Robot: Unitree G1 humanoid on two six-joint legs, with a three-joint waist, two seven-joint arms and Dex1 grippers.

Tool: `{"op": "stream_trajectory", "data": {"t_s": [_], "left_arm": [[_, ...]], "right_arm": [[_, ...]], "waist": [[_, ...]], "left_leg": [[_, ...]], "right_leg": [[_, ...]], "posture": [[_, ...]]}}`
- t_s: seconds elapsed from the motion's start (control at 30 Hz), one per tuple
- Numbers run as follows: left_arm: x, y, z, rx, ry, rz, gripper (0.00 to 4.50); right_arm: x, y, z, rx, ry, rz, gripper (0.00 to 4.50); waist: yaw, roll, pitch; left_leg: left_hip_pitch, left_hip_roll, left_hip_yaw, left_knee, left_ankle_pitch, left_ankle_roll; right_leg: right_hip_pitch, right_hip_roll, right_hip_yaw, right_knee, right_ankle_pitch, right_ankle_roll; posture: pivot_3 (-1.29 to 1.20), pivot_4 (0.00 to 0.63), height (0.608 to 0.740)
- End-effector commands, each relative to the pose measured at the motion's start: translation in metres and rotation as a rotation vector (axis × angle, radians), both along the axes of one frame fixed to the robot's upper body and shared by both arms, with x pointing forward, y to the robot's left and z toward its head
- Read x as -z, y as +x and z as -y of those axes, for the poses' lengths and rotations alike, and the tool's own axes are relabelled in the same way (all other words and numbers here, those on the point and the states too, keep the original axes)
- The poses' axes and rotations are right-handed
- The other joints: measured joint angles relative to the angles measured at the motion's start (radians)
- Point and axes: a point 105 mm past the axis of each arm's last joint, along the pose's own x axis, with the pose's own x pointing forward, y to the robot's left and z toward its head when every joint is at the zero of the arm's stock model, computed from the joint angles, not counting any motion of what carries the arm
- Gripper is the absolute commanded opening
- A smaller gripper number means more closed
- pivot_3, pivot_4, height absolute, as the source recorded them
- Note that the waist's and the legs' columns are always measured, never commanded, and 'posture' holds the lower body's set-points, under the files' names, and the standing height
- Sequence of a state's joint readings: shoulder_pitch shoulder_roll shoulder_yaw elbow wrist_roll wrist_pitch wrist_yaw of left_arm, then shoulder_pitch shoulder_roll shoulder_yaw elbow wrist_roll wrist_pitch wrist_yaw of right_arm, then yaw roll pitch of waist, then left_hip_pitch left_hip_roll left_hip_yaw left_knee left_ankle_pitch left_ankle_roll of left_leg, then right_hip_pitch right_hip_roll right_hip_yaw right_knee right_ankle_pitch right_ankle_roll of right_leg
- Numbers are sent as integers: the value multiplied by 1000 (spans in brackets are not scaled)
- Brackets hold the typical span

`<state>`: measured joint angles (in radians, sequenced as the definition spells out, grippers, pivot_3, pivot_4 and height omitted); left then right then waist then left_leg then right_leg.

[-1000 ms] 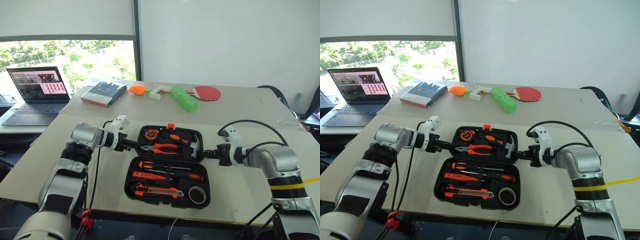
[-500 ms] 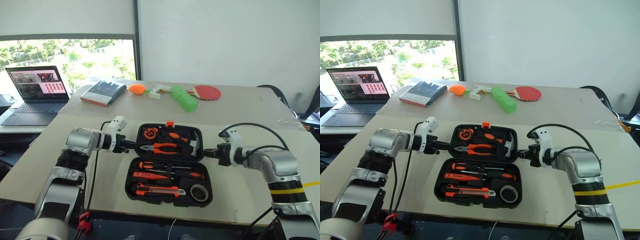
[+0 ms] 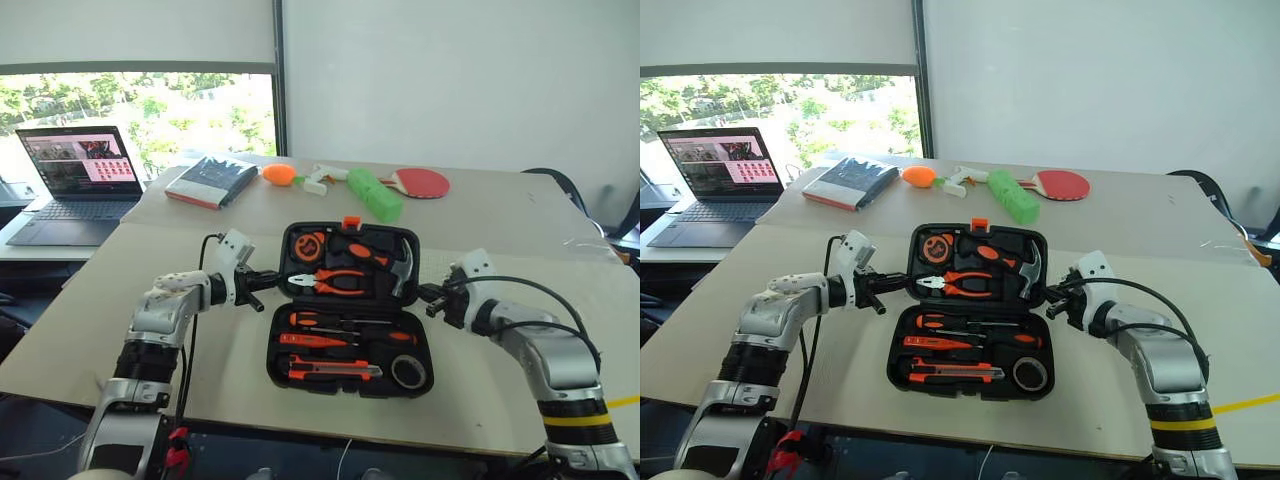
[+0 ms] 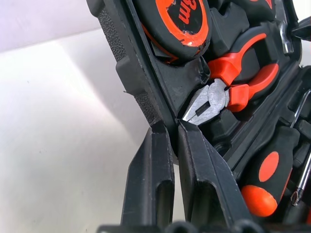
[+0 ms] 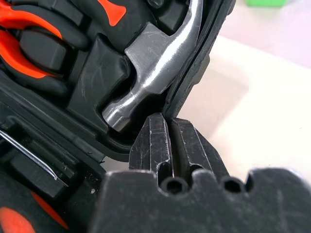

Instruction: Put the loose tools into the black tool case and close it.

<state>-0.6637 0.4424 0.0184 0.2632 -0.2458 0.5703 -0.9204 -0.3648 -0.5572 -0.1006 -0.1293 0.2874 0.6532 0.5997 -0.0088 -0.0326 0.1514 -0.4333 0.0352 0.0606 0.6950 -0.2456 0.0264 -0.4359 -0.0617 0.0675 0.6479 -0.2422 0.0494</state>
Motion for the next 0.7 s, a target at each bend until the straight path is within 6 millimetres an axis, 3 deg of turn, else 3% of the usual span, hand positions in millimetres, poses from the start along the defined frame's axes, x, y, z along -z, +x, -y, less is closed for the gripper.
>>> {"op": "stream_trajectory", "data": {"t_s": [0.03, 0.43, 0.7], "left_arm": [[-30, -10, 32, 128, -3, 240, 15], [-10, -12, 22, 16, 105, 490, 15], [-2, -21, 6, -41, 123, 516, 15]], "right_arm": [[-31, -9, -20, -85, -34, 224, 0], [-9, -31, -15, -107, -280, 472, 0], [1, -48, -16, -140, -414, 578, 0]], "waist": [[0, 0, 0], [0, 0, 0], [-4, 0, 0]], "left_leg": [[0, 0, 0, 0, 0, 0], [1, 0, 1, 0, 0, 0], [11, 0, 1, -1, 0, 0]], "right_leg": [[0, 0, 0, 0, 0, 0], [1, 0, 1, 0, 0, 0], [11, 0, 1, -1, 0, 0]], "posture": [[0, 150, 736], [0, 150, 736], [0, 150, 736]]}}
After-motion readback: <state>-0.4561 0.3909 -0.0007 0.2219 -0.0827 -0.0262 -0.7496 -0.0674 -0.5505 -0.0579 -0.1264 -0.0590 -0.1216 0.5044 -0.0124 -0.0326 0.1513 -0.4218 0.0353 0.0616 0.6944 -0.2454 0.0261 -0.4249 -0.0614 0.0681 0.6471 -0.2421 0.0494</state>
